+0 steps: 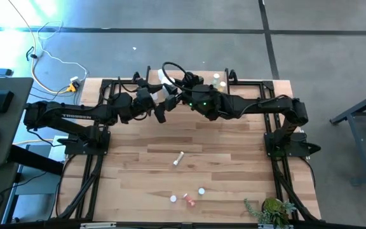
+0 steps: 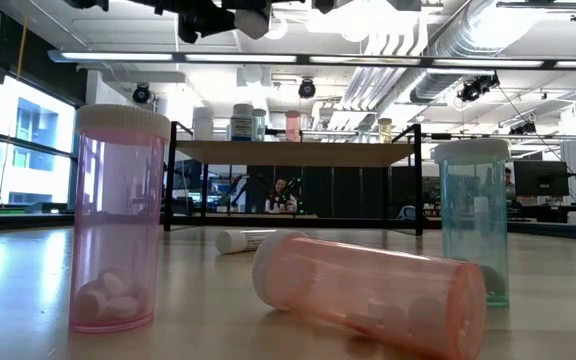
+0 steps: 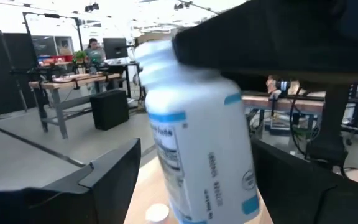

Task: Pick and place medicine bottles onto shelf by color
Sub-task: Put the large white pill bottle on the shelf

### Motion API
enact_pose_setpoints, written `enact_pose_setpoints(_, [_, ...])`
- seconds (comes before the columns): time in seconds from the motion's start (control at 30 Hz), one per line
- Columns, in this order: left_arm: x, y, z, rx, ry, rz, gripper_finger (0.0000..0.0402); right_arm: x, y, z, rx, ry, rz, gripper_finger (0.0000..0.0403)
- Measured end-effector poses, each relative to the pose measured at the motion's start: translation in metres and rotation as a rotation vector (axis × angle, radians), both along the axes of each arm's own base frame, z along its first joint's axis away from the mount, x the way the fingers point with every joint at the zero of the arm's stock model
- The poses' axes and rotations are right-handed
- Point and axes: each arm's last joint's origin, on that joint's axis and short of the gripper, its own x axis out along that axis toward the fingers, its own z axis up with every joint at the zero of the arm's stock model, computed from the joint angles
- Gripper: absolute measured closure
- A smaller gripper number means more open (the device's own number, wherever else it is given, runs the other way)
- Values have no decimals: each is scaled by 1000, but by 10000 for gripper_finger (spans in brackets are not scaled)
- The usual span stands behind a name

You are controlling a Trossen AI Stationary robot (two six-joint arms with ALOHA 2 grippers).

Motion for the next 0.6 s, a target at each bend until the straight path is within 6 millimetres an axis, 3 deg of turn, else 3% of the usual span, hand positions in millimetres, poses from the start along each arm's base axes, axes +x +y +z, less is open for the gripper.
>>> enact_pose_setpoints(0.27, [0,0,-2,-7,25,20,130,1,1,4,14,-50,40,245])
enact_pose_setpoints(0.6, [0,1,-2,-5,15,19,208,1,1,2,28,-41,32,245])
